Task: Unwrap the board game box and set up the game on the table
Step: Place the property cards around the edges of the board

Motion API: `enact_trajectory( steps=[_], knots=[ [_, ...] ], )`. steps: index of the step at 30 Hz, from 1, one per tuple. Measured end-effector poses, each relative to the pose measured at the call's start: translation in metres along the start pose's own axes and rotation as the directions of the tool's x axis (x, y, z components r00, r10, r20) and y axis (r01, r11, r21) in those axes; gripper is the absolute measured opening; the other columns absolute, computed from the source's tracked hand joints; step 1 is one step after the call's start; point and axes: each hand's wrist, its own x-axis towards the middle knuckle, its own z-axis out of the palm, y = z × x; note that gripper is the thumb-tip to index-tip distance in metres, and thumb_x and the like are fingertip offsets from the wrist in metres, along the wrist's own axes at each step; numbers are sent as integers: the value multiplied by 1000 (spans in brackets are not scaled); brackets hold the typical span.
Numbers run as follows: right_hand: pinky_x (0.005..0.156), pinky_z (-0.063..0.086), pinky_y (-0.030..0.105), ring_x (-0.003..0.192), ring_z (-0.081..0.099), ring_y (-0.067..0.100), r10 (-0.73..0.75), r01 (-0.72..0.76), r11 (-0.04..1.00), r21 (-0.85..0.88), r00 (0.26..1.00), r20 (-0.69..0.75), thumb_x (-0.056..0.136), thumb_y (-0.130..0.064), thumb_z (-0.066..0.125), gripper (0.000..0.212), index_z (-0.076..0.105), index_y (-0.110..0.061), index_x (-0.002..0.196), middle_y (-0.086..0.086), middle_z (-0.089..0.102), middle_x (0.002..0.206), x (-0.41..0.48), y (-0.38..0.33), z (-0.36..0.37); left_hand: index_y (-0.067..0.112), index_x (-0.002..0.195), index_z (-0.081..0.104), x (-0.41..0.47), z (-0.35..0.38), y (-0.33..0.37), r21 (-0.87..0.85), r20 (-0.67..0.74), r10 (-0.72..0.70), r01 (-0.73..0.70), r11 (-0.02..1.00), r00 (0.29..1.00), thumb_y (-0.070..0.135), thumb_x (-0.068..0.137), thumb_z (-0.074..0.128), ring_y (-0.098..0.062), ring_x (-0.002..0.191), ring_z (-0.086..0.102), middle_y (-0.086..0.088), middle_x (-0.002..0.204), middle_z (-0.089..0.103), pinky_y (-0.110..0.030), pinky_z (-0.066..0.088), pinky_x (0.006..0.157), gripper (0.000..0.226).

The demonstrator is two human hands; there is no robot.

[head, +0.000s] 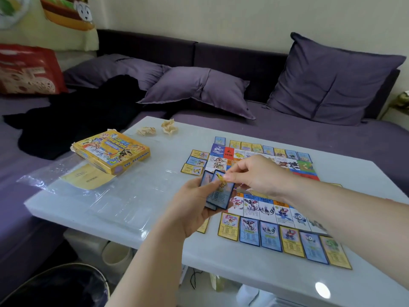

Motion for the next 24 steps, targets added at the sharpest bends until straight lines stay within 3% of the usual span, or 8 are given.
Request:
enact_trajectory(
  steps=[4, 6, 8, 10, 12, 15, 19, 24],
  knots=[
    [52, 44, 16, 60, 51, 8, 68, -49, 974, 222, 994, -81, 89, -17, 64, 7, 67, -11, 90, 1, 59, 75, 24, -1, 6, 13, 106, 58, 12, -21, 16, 15, -168, 96, -95, 995, 981, 12, 99, 43, -18, 78, 66, -8, 90, 66, -32, 57, 68, 17],
    [47, 42, 16, 54, 51, 8, 131, -58, 934, 352, 974, -186, 88, -6, 63, 7, 63, -12, 91, 3, 59, 77, 41, 1, 9, 16, 110, 58, 22, -42, 28, 135, -327, 247, -214, 968, 912, 12, 100, 39, -12, 70, 62, -2, 87, 66, -29, 53, 68, 21],
    [46, 46, 18, 54, 58, 10, 152, -66, 937, 343, 961, -232, 88, -1, 61, 15, 58, -11, 98, 8, 61, 85, 57, 4, 15, 19, 115, 57, 31, -65, 37, 449, -414, 465, -269, 852, 783, 12, 100, 36, -12, 71, 57, 2, 91, 62, -25, 46, 64, 26],
    [53, 53, 23, 60, 66, 16, 138, -74, 958, 278, 967, -215, 90, 1, 56, 19, 54, -10, 105, 9, 59, 90, 73, 5, 29, 21, 123, 55, 40, -86, 39, 785, -331, 619, -156, 599, 713, 11, 98, 39, -17, 85, 56, 5, 103, 58, -24, 38, 67, 31],
    [60, 58, 31, 63, 69, 22, 131, -87, 969, 233, 975, -181, 91, 5, 52, 22, 52, -15, 99, 10, 55, 104, 89, 6, 44, 24, 129, 51, 47, -101, 35, 927, -241, 578, 7, 376, 780, 15, 94, 47, -22, 100, 56, 3, 117, 55, -25, 40, 77, 36],
    [68, 59, 37, 64, 68, 20, 101, -80, 989, 124, 979, -175, 90, 6, 48, 25, 50, -18, 95, 9, 49, 115, 112, 4, 62, 26, 133, 46, 53, -110, 24, 969, -225, 432, 155, 191, 873, 24, 89, 59, -26, 108, 54, -5, 120, 50, -31, 42, 86, 46],
    [44, 34, 17, 63, 49, 10, 17, -37, 993, -114, 985, -171, 90, -2, 54, 23, 53, -15, 109, 1, 46, 101, 132, 6, 75, 26, 135, 43, 52, -113, 17, 979, -202, 363, 194, 61, 910, 27, 85, 63, -26, 113, 48, -6, 121, 47, -30, 39, 85, 53],
    [50, 30, 17, 64, 42, 5, 5, -17, 981, -194, 998, -59, 88, -6, 61, 31, 56, -17, 116, -12, 41, 75, 144, 15, 87, 27, 133, 44, 48, -121, 15, 978, -206, 319, 206, 34, 925, 22, 87, 60, -25, 113, 49, -4, 121, 47, -31, 42, 83, 49]
  ],
)
